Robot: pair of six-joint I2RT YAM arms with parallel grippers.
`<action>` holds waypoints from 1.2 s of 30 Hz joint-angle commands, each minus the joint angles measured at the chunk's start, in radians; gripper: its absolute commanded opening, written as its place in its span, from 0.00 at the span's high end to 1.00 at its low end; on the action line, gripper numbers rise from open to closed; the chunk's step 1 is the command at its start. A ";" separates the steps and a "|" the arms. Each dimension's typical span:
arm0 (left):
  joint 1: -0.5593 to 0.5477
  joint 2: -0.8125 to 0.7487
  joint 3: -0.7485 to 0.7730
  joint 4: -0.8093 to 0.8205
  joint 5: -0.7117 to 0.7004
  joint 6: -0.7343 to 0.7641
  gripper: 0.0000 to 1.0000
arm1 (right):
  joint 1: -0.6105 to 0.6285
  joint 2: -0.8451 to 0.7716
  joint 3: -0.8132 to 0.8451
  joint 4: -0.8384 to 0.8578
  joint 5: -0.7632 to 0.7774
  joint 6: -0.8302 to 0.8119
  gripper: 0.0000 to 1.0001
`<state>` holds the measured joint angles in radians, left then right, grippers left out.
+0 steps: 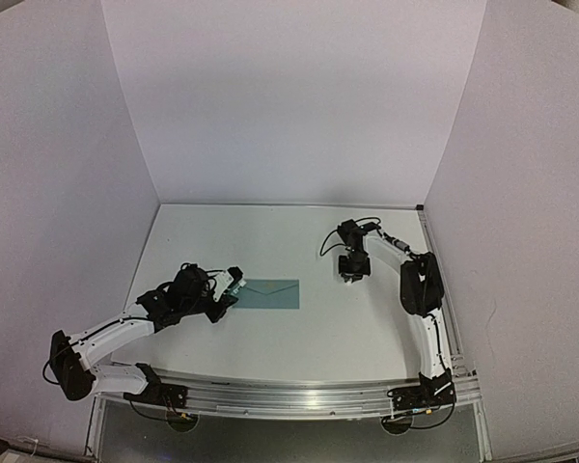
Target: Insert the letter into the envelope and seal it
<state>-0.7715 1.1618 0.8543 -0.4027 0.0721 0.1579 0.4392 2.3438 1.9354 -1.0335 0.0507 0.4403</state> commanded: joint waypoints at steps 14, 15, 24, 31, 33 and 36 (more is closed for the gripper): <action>-0.012 0.032 0.147 -0.192 0.461 0.258 1.00 | 0.374 -0.518 -0.159 0.415 -0.768 -0.094 1.00; -0.015 0.035 0.157 -0.203 0.469 0.277 1.00 | 0.392 -0.524 -0.160 0.426 -0.751 -0.091 1.00; -0.039 0.039 0.213 -0.240 0.506 0.341 1.00 | 0.494 -0.561 -0.170 0.472 -0.667 -0.061 1.00; -0.043 0.046 0.211 -0.202 0.514 0.299 1.00 | 0.503 -0.576 -0.208 0.471 -0.665 -0.062 1.00; -0.042 0.047 0.213 -0.198 0.511 0.290 1.00 | 0.504 -0.591 -0.225 0.471 -0.667 -0.063 1.00; -0.043 0.043 0.211 -0.195 0.504 0.290 1.00 | 0.504 -0.613 -0.250 0.471 -0.668 -0.063 1.00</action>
<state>-0.8108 1.2085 1.0210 -0.6312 0.5570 0.4626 0.9392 1.8008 1.7116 -0.5779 -0.6233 0.3738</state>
